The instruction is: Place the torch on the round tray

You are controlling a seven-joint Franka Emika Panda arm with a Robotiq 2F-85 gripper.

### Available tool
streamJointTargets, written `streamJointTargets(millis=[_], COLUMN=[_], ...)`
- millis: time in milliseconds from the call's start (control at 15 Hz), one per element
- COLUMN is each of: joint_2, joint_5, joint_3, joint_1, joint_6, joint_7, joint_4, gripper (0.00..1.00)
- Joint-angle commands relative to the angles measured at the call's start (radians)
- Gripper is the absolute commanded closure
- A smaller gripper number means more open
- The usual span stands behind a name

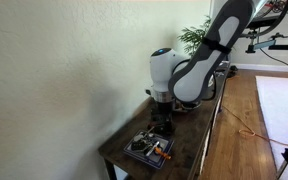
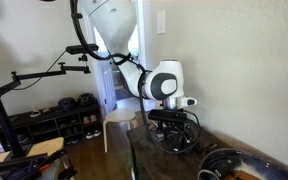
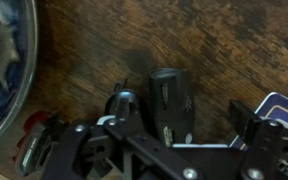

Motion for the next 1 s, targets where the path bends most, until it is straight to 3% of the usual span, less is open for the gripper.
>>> streamJointTargets(millis=[0,533,933], joint_2=[0.013,0.002,-0.031], joint_5=[0.022,0.067,0.095], joint_3=[0.016,0.025,0.018], joint_1=[-0.021,-0.061,-0.080], joint_6=[-0.003,0.010,0.018], joint_7=[-0.029,-0.027,-0.022], joint_4=[0.010,-0.018,-0.050], gripper=[0.26,0.78,0.78])
